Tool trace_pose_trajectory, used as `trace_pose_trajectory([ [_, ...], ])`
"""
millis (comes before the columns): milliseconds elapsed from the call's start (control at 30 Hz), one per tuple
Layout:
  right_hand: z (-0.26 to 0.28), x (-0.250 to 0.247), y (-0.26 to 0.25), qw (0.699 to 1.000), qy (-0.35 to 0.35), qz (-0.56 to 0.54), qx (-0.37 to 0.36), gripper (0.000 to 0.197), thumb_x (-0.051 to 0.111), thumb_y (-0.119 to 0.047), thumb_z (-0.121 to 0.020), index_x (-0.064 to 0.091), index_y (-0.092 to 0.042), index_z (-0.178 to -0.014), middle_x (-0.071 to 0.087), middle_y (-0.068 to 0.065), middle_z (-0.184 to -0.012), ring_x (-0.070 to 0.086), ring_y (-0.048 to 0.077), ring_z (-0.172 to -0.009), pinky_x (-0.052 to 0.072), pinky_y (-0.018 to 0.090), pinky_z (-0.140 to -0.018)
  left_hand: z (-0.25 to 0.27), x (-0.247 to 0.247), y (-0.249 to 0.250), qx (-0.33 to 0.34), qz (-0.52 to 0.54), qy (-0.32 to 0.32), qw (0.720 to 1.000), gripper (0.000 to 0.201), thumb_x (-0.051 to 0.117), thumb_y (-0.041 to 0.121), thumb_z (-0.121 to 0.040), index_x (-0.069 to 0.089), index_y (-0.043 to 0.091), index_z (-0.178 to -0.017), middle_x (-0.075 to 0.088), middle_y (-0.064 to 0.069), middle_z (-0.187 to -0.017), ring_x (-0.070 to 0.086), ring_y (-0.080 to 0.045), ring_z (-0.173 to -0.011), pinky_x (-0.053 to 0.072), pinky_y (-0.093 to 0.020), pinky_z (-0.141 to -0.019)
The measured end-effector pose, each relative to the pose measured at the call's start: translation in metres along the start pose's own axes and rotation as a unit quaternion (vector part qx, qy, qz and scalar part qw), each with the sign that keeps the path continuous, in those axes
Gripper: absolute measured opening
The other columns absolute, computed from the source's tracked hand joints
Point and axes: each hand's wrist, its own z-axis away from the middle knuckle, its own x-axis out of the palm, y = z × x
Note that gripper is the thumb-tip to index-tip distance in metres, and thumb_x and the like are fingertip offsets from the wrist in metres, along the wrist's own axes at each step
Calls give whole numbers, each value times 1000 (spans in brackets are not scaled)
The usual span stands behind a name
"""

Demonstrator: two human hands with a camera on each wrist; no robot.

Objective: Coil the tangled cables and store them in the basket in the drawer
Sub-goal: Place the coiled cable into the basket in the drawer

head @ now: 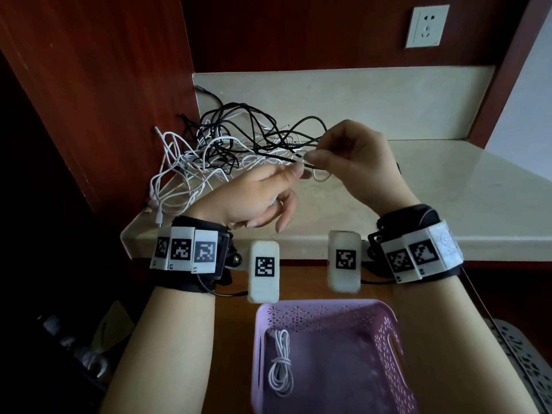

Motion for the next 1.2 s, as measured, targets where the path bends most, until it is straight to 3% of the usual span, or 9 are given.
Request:
trace_pose_trajectory([
  [167,-2,7,10,998,-29,-50,-22,15,69,-9,-84,60,-20,-80,66,-10,-69,61,5,-68,51,23,-69,0,-6,-2,62,136,-59,987,43,21,32,-103,54,6,-96,45,-4,-40,26,-8,-21,18,-13,-28],
  [400,6,34,43,986,-156,61,-14,18,51,-1,-94,66,-7,-104,61,-18,-92,55,-15,-84,40,8,-82,0,-9,0,190,380,-157,892,36,25,28,-99,52,11,-82,53,1,-39,23,-13,-22,9,-19,-27],
  [500,9,48,58,980,-168,109,-11,20,48,-15,-96,64,-13,-108,64,-12,-109,57,4,-108,41,35,-102,-1,-7,4,213,458,-152,850,37,22,24,-101,49,4,-85,51,-3,-37,24,-14,-22,19,-14,-27],
  [600,9,52,66,977,-133,168,2,26,43,-12,-99,58,-7,-119,49,2,-140,33,18,-139,5,38,-118,-1,-6,4,220,477,-148,838,38,21,23,-101,49,1,-87,51,-4,-37,25,-15,-22,23,-14,-28],
  [700,9,46,64,983,-77,166,31,23,38,-11,-101,56,-3,-113,59,6,-125,41,26,-131,22,33,-112,-1,-6,2,222,430,-137,864,40,19,24,-101,50,2,-90,53,0,-38,27,-13,-22,23,-16,-28],
  [833,2,30,44,992,110,9,64,25,32,-7,-101,51,-14,-86,61,0,-67,67,25,-66,52,36,-70,-2,-12,-2,229,448,-81,860,39,14,21,-103,46,3,-92,47,2,-36,24,-10,-22,22,-15,-27],
  [933,-5,9,9,959,235,-137,77,20,38,-16,-101,51,-18,-87,41,-2,-51,40,13,-34,43,27,-39,-6,-15,-8,206,430,25,879,48,15,21,-105,56,9,-85,41,5,-34,25,-1,-21,19,-12,-28],
  [1033,-8,0,-7,976,198,-76,45,13,49,-18,-97,55,-22,-85,40,-2,-51,28,10,-38,26,21,-39,-10,-16,-13,222,462,95,853,53,18,18,-104,62,12,-76,39,6,-33,24,-1,-21,17,-15,-27],
  [1200,-1,3,15,950,12,308,55,19,54,-29,-93,69,-30,-105,67,-8,-74,59,20,-74,42,28,-63,-10,-21,-17,251,537,178,785,45,22,24,-104,60,3,-90,48,4,-44,29,-4,-24,25,-14,-30],
])
